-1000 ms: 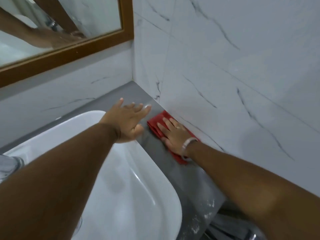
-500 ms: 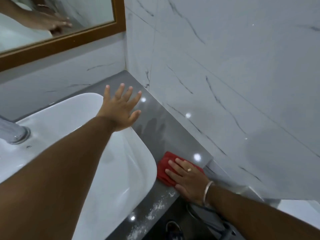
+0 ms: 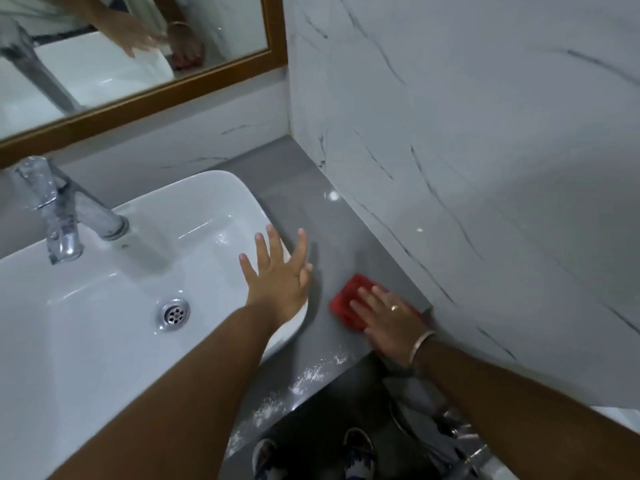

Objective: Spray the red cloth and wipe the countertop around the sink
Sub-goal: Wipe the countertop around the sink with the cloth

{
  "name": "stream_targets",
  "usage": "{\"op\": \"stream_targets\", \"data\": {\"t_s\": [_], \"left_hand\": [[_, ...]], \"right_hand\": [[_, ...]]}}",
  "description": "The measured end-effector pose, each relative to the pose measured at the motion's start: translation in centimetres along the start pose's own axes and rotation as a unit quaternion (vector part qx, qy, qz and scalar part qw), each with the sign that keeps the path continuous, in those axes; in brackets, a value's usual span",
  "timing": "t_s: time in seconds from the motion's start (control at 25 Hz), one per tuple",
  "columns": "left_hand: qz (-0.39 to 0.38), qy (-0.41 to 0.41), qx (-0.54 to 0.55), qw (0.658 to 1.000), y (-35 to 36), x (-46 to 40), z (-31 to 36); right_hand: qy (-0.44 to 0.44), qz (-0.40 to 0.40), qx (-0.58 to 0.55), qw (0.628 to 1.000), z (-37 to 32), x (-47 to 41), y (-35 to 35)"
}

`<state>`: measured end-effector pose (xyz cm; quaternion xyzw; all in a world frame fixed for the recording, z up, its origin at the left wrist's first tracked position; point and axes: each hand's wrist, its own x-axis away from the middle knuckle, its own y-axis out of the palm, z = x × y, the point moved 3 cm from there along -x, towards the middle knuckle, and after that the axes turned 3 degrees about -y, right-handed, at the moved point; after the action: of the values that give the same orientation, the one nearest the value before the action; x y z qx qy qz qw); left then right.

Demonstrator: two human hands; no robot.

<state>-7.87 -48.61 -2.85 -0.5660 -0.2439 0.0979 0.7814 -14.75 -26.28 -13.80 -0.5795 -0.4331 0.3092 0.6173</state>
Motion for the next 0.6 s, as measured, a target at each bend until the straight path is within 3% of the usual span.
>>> {"op": "stream_targets", "data": {"t_s": [0.08,0.16,0.24,0.36,0.4,0.52,0.6], "left_hand": [[0.002,-0.005,0.050,0.999,1.1,3.0,0.0],[0.021,-0.005,0.053,0.998,1.6,5.9,-1.4],[0.027,-0.005,0.002,1.000,1.4,8.7,-4.2],[0.010,-0.035,-0.050,0.998,0.3,13.0,-11.2],[0.004,-0.065,-0.062,0.996,0.0,15.0,-14.4],[-0.013,-0.202,-0.108,0.973,-1.6,22.4,-24.2],[-0.028,-0.253,-0.127,0.959,-2.6,25.7,-27.8]], "right_hand": [[0.154,-0.004,-0.061,0.986,2.5,-0.7,-1.1],[0.250,0.028,-0.112,0.961,0.8,-0.7,-0.8],[0.194,0.024,-0.117,0.974,-3.1,0.2,-0.2],[-0.001,0.012,-0.062,0.998,-1.7,0.1,-0.6],[0.009,0.009,-0.056,0.998,-0.1,-0.3,-1.1],[0.154,0.056,-0.096,0.982,3.2,-1.0,-1.8],[0.175,0.100,-0.097,0.975,-0.7,-1.5,-0.9]]}}
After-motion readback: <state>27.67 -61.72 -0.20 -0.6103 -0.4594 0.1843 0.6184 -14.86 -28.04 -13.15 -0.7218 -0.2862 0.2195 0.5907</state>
